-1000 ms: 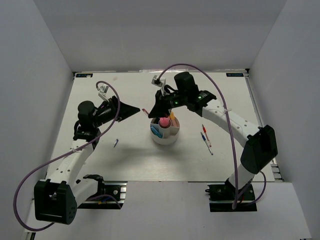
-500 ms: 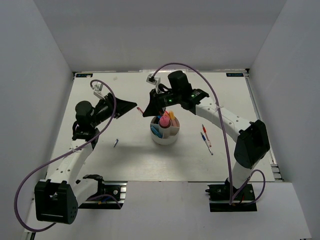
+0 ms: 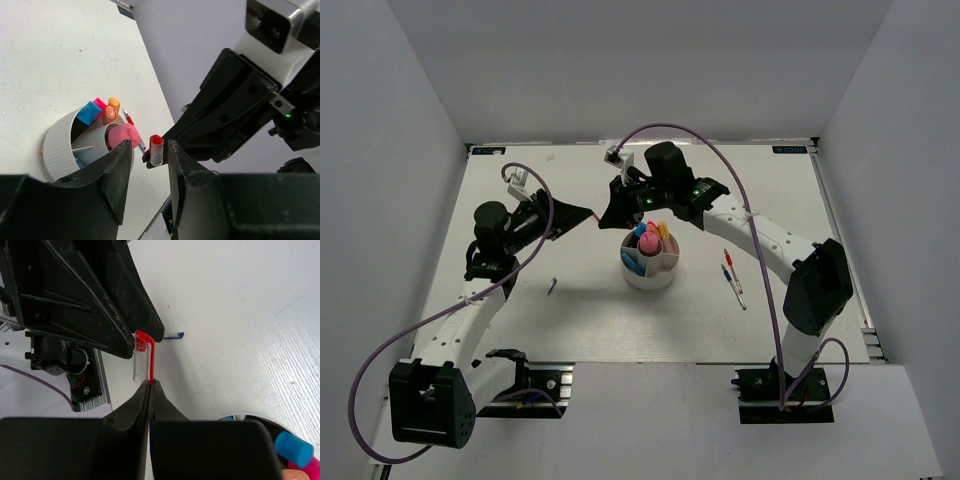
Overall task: Sort the stationery into containers
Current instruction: Pick up the pen cap from the center of the board.
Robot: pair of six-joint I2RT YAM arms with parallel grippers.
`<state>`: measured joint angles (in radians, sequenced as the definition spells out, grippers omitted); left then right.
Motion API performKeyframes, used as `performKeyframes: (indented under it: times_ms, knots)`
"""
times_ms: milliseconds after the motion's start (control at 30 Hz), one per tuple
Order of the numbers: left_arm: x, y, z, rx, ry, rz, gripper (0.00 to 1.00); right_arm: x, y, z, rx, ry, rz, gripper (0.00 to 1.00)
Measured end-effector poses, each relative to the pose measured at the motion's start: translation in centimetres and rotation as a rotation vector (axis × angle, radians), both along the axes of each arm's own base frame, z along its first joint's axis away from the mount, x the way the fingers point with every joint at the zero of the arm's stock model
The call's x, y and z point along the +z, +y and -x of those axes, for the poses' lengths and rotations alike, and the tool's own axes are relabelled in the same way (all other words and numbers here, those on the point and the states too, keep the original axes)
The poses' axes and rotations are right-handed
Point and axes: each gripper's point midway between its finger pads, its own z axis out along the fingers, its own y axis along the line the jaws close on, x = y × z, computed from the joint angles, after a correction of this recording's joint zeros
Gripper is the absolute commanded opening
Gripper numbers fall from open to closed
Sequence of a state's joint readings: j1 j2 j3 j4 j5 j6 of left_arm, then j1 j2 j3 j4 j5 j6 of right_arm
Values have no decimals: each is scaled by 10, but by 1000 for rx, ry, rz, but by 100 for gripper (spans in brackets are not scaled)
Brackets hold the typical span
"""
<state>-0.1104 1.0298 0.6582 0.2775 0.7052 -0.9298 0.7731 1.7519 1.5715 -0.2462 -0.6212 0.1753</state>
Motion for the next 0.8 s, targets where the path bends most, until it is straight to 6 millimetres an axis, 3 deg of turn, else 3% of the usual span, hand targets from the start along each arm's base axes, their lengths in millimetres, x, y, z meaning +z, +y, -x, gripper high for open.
performKeyframes:
  times_ms: [800]
  knots:
    - [-18, 6, -13, 68, 57, -23, 40, -17, 8, -4, -89, -92, 105, 0]
